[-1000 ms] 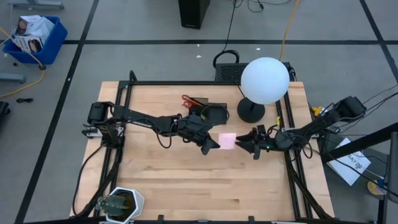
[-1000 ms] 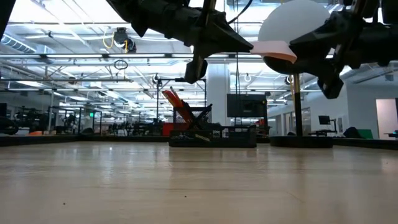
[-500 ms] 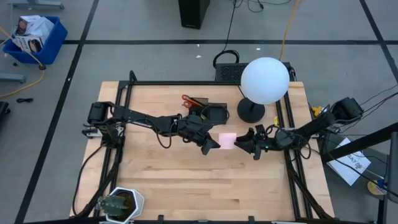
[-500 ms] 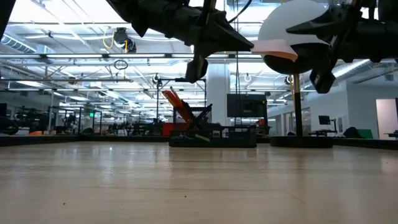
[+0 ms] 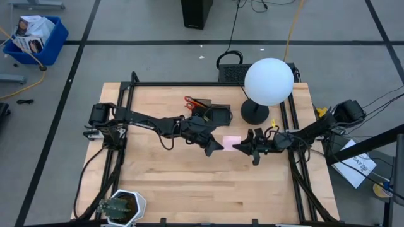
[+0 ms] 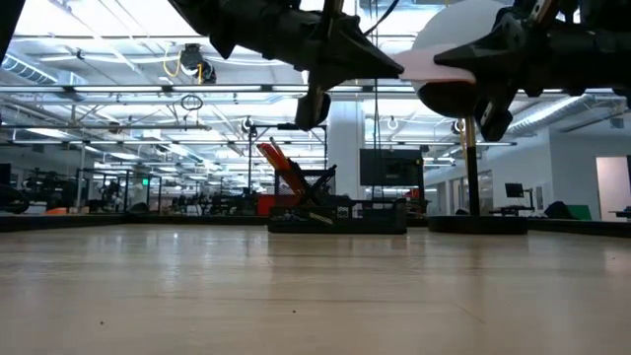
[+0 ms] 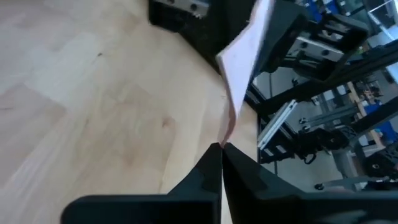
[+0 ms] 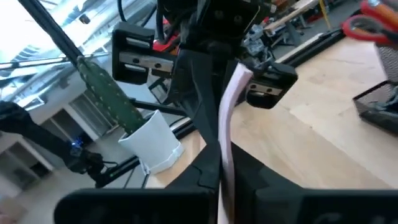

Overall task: Pick and place office supplies into organizer
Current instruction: Put the pink sticky notes into the black desk organizer

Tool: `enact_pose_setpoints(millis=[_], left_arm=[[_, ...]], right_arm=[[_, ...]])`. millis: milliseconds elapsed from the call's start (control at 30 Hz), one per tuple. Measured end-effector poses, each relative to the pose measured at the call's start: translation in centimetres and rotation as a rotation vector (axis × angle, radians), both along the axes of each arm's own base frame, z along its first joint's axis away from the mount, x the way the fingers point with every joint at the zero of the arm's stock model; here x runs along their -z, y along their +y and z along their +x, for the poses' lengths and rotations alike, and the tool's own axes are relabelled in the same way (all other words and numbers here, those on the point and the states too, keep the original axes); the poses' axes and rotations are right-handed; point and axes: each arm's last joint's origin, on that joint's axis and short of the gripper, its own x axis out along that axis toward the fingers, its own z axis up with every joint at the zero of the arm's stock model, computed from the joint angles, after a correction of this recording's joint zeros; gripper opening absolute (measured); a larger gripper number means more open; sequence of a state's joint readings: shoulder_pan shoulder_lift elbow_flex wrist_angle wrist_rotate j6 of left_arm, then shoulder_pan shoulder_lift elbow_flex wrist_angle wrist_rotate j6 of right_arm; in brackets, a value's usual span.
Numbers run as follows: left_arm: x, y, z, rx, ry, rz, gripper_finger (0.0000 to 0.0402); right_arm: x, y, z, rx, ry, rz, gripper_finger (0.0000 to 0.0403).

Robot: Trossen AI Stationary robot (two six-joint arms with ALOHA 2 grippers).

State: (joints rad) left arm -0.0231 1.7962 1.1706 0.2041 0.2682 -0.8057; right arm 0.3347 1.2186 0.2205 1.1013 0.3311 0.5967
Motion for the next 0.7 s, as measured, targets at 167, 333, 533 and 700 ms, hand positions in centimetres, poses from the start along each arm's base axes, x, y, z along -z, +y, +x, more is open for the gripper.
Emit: enact_pose_setpoints(millis=[167,333,533,700], left_arm=[[0.9,0.0,-0.5,0.000,0.105,0.024,0.0045],[1.5,0.0,-1.4,-0.048,0.220,0.090,0.0080],[1.2,-1.1,-2.4,-0.052,0.281,0.174,0.0105],[-0.4,-2.6,-3.4,-0.045,0.212,0.373,0.0112]], right_arm=[[0.2,0.7,-0.3,-0.012,0.021,-0.057,0.0003],[0.8,1.5,-0.7,0.031,0.081,-0.140,0.0002],[1.3,2.6,-1.4,0.144,0.149,-0.311,0.0001],[0.3,3.9,-0.6,0.209,0.228,-0.463,0.0001]])
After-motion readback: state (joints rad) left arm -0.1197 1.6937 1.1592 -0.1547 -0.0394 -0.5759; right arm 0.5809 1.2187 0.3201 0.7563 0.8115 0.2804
